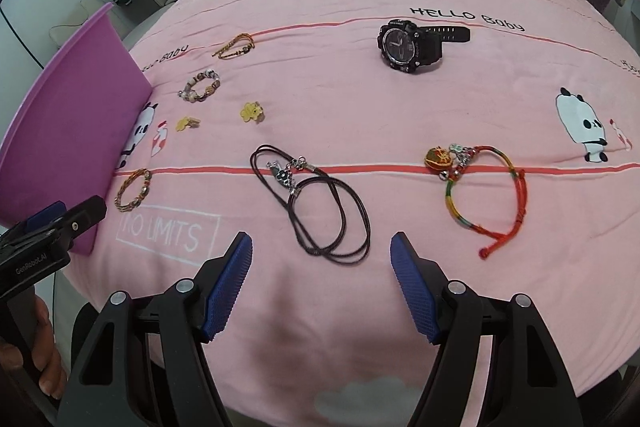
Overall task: Organize jewelry
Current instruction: 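Grasp the beaded yellow bracelet with the left tool while the right tool grasps the black cord necklace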
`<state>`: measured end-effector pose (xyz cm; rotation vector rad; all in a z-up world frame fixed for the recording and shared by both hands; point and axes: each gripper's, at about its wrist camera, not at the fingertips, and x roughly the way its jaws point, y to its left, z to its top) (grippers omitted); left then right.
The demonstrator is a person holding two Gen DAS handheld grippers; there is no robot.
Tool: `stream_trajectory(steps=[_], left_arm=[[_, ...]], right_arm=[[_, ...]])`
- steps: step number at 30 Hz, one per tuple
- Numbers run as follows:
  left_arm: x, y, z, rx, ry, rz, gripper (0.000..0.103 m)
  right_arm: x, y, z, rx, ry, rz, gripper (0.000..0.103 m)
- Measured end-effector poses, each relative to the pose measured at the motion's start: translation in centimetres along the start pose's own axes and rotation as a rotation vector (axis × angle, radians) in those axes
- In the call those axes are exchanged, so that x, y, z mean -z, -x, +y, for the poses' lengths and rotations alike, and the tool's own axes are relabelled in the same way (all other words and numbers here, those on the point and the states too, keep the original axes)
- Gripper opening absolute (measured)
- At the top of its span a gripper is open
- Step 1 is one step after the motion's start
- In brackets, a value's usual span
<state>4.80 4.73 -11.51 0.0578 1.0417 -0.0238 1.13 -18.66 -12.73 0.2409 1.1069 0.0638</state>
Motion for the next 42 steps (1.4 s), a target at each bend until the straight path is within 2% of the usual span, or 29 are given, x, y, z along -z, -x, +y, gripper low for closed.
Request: stream_trajectory(steps=[9,20,26,33,36,38,42], left_arm=[[-0.6,-4.1,0.1,0.003,0.004,0.056,0.097],[-1.2,-6.6,0.5,-0.001,0.000,0.078,0.097],[-1.1,-8.7,0.9,0.012,0.032,0.117,0.097],[-1.1,-9.8,0.9,0.004,0.073,0.057,0.098],[-1.0,-10.0,0.4,-0.024,0.065,0.027,0.098],[-0.9,-9.7,0.3,-0.027,0.062,0.019,0.096],[-0.7,-9.0,0.3,0.012,0.056,0.033,0.085]], right_arm=[[-1.5,-3.4,0.5,0.028,0.036,0.045,0.069],[-2.0,-5.0,1.8,0.104,0.127,0.045,0.071],[-1.6,-5.2,1.9,0.128,0.151,0.033,0.071],[-1.5,-5.9,2.2,0.148,0.157,0.021,0.071],[-1.3,-6.1,2.7,0.177,0.182,0.010,0.070],[-1.3,-6.0,2.7,0.168,0.176,0.006,0.066],[-1.4,-5.8,2.7,0.168,0.183,0.005,0.045]])
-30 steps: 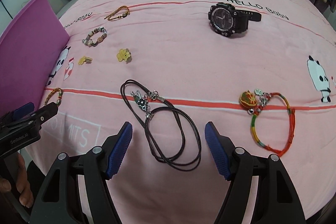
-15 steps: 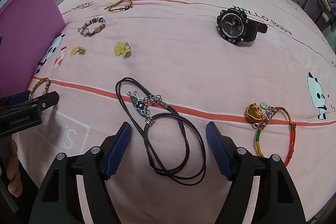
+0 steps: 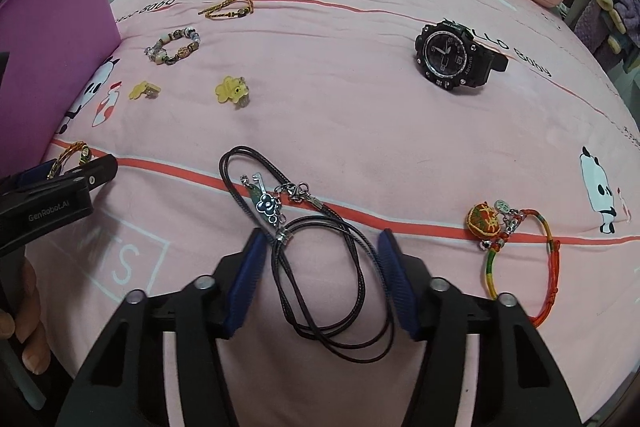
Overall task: Organize jewelry
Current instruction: 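Grasp the beaded yellow bracelet with the left tool while the right tool grasps the black cord necklace, then carry both items over the purple tub and open both tools to release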
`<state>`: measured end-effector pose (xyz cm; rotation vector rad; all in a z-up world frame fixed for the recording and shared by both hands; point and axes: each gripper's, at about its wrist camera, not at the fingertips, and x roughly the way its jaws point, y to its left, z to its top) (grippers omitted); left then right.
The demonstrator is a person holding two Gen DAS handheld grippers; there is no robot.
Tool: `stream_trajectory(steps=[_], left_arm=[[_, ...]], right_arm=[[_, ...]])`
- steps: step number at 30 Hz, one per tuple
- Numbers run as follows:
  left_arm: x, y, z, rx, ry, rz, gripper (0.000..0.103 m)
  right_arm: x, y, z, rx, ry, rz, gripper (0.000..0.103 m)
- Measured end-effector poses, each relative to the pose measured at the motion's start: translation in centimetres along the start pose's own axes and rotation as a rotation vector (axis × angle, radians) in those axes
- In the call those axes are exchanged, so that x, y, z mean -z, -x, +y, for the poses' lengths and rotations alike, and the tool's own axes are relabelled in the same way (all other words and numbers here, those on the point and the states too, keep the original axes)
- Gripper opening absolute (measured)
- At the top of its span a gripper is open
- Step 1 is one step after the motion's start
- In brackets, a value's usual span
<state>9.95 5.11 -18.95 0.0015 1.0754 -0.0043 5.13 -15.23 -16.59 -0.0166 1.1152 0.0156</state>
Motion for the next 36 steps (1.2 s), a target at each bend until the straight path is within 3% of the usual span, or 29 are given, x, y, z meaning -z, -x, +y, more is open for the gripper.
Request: stream_trajectory(steps=[5,6,8,15,21,27,36], left_arm=[[0.6,1.3,-0.7,0.057,-0.036,0.019,0.037],[0.7,1.5,-0.9,0.064,-0.040,0.023,0.032],[0.8,1.8,-1.2,0.074,-0.056,0.033,0.011],[2.0,4.1,-2.1,0.119,-0.071,0.050,0.010],[3.1,7.7,-3.3,0.181,-0.092,0.038,0.010],[2.8,12.2,-3.9,0.221,-0.120,-0.036,0.010],[0.6,19.1,-1.0,0.226,-0.119,-0.144,0.010]], right_arm=[[0.1,0.3,0.7,-0.010,0.019,-0.005,0.022],[0.0,0.5,0.4,-0.031,0.001,-0.006,0.012],[0.1,0.8,-0.3,-0.082,-0.040,0.001,0.004],[1.4,2.5,-1.6,-0.200,-0.136,0.026,0.003],[2.5,5.5,-1.5,-0.250,-0.153,-0.008,0.003],[2.0,9.7,-1.4,-0.274,-0.158,-0.076,0.003],[-0.6,16.8,0.8,-0.309,-0.120,-0.213,0.003]])
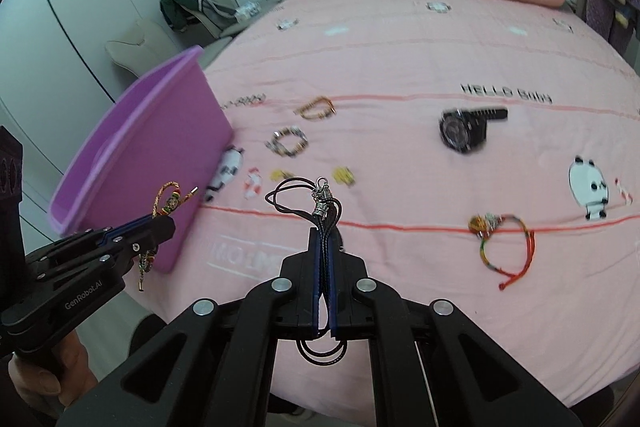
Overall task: Organize jewelry
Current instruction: 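Carry both items over the purple tub and open both tools to release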
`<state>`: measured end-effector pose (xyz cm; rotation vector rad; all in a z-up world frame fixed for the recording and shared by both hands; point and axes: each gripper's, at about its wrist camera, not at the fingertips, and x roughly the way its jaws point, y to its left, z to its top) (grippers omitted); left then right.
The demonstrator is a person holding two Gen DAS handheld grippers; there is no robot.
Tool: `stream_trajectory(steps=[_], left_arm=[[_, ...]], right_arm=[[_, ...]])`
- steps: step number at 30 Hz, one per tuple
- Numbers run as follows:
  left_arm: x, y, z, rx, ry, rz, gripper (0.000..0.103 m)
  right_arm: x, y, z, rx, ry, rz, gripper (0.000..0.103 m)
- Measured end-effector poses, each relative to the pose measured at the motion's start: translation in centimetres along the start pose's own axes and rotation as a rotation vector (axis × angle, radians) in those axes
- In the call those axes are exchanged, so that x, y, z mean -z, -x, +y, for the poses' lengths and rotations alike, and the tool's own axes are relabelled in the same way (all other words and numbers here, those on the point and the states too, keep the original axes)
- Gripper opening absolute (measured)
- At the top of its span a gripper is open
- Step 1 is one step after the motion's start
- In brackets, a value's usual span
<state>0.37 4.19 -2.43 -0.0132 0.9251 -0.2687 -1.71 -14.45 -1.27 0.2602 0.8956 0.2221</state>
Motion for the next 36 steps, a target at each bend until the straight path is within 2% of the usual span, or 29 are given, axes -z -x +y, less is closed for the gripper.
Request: stream_trajectory(steps=[4,9,13,17,19,23,28,34,35,36], left_arm=[[-2.1,3.3,1.9,0.007,0.024,-0.060,0.010],[-5.1,7.8,5.5,-0.042,0.025,-0.159,0.010],[-6.6,9.6,9.2,-0.098,0.035,-0.196,0.010],[-6.9,10.1,13.0,-0.150,0.057,-0.212,0.011],[-6.5,9.2,15.3,-0.193,0.079,-0.185,0.011],[-5.6,7.3,18.8,-0.207,0.131,-0.124,0.011],[-4.7,5.4,21.4,-0.204,0.164,-0.087,0.011],[-4.1,3.8,23.0,-0.227,0.189,-0.048,0.011],[-4.0,3.7,23.3,-0.233,0.197,-0.042,0.014],[-4.0,3.6,23.5,-0.241,0.207,-0.039,0.019]], right_arm=[[-2.7,1.6,3.3,-0.042,0.037,-0.054,0.003],[-6.0,2.4,8.5,-0.122,0.110,-0.104,0.003],[-7.8,1.5,13.1,-0.187,0.170,-0.109,0.003],[-9.0,-0.8,17.3,-0.233,0.206,-0.077,0.003],[-9.2,-2.5,19.3,-0.244,0.223,-0.044,0.003],[-9.3,-5.5,22.5,-0.259,0.256,0.009,0.003],[-9.0,-8.9,25.3,-0.243,0.293,0.078,0.003],[-8.6,-10.7,26.6,-0.221,0.310,0.125,0.004],[-8.5,-10.8,26.6,-0.214,0.311,0.133,0.005],[-8.5,-11.0,26.6,-0.203,0.311,0.138,0.017]])
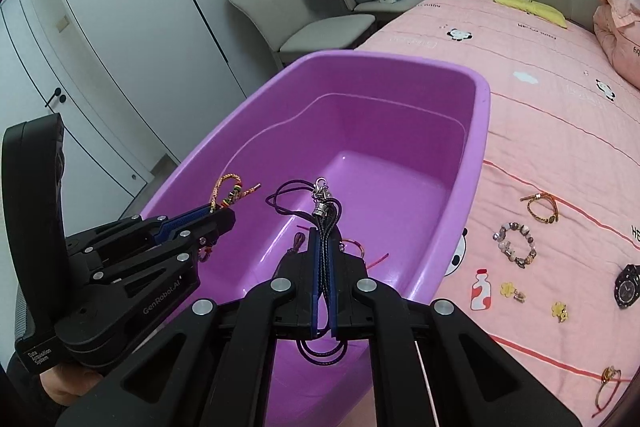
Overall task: Organize jewelry
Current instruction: 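Carry both items over the purple tub and open both tools to release, then move both tools back from the tub toward the bed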
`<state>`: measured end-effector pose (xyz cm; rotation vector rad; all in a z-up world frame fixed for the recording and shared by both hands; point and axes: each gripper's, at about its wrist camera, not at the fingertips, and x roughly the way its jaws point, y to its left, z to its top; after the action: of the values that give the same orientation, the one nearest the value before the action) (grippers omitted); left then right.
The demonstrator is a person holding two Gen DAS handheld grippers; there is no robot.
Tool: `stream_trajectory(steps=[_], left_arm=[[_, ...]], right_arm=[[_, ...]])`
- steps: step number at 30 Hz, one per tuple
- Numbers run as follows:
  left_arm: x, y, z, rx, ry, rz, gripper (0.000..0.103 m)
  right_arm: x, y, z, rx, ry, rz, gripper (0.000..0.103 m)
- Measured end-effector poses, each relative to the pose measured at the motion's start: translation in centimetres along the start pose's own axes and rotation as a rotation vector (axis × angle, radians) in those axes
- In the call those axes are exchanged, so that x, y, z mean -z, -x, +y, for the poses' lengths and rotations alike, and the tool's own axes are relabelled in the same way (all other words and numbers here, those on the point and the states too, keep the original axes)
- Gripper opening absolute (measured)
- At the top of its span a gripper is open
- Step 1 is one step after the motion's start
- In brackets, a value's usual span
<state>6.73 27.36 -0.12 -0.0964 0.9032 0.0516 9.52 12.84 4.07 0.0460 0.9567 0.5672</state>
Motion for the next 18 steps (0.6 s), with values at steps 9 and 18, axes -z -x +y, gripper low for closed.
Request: stream_trajectory(steps=[9,18], left_arm=[[1.1,1.9,1.3,-0.063,0.064,-0.072,0.087],[1.3,2.2,1.0,-0.074,0.062,-0.050,0.087]], right_arm=[[0.5,0.8,-0.9,0.061,0.008,-0.040,0.046],[1.3,0.8,-0.6,0.056,0.015,-0.026,0.046]])
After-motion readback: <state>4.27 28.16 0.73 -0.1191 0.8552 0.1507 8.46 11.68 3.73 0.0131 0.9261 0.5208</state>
